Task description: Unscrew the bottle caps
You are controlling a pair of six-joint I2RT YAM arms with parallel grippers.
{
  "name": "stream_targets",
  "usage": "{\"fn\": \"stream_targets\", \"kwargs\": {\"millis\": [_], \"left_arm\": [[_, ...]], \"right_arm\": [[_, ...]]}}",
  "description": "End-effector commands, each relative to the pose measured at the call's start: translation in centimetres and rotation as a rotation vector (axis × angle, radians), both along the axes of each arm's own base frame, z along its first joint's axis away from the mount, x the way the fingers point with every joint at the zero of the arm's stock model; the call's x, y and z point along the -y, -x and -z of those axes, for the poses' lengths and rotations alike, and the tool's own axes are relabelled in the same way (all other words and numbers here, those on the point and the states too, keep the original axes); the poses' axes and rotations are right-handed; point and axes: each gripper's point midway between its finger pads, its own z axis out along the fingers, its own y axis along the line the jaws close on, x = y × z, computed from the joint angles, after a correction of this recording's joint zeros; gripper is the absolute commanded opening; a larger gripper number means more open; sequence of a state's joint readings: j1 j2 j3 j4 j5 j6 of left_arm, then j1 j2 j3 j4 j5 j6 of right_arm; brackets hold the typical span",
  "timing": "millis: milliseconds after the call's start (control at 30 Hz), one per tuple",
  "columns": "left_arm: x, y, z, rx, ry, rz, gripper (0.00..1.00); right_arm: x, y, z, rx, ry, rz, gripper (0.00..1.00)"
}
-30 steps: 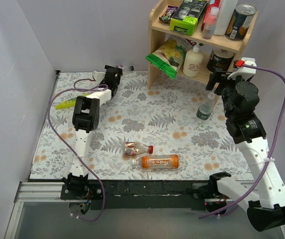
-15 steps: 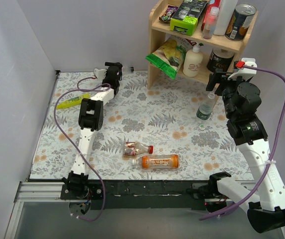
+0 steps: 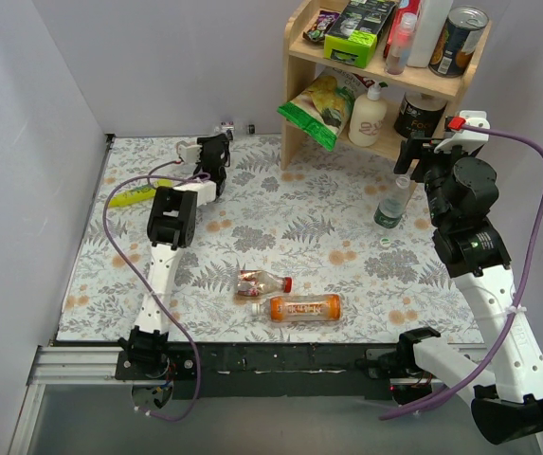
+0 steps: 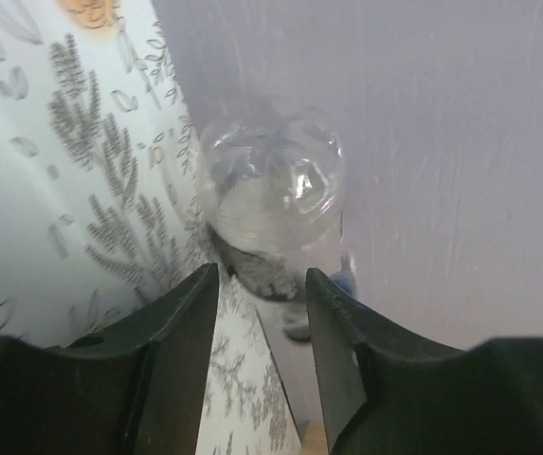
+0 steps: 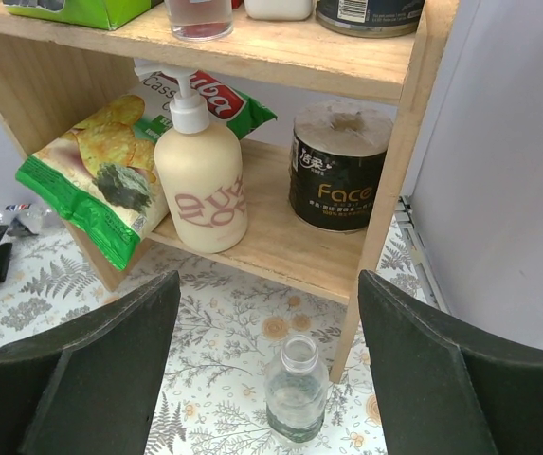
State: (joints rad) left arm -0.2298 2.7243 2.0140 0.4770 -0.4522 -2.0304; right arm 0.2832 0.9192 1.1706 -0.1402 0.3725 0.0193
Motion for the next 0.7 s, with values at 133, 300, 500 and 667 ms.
{"fn": "stream_targets", "kwargs": {"millis": [133, 300, 500, 667], "left_arm": [[-1.7, 5.7, -2.3, 0.024, 0.122, -0.026, 0.40], [-1.2, 7.9, -1.8, 0.007, 0.107, 0.033, 0.55], [-0.5, 6.2, 0.9, 0.036, 0.221, 0.042, 0.86], [-0.1, 3.1, 1.3, 0.050, 0.273, 0.023, 0.91]], "right_arm": [[0.0, 0.2, -1.6, 0.049, -0.008, -0.006, 0.82], [-0.2, 0.2, -1.1, 0.034, -0.015, -0.018, 0.82], [-0.6, 0.2, -0.6, 0.018, -0.031, -0.034, 0.81], [-0.6, 0.0, -0.7, 0.016, -0.030, -0.028, 0.81]]}}
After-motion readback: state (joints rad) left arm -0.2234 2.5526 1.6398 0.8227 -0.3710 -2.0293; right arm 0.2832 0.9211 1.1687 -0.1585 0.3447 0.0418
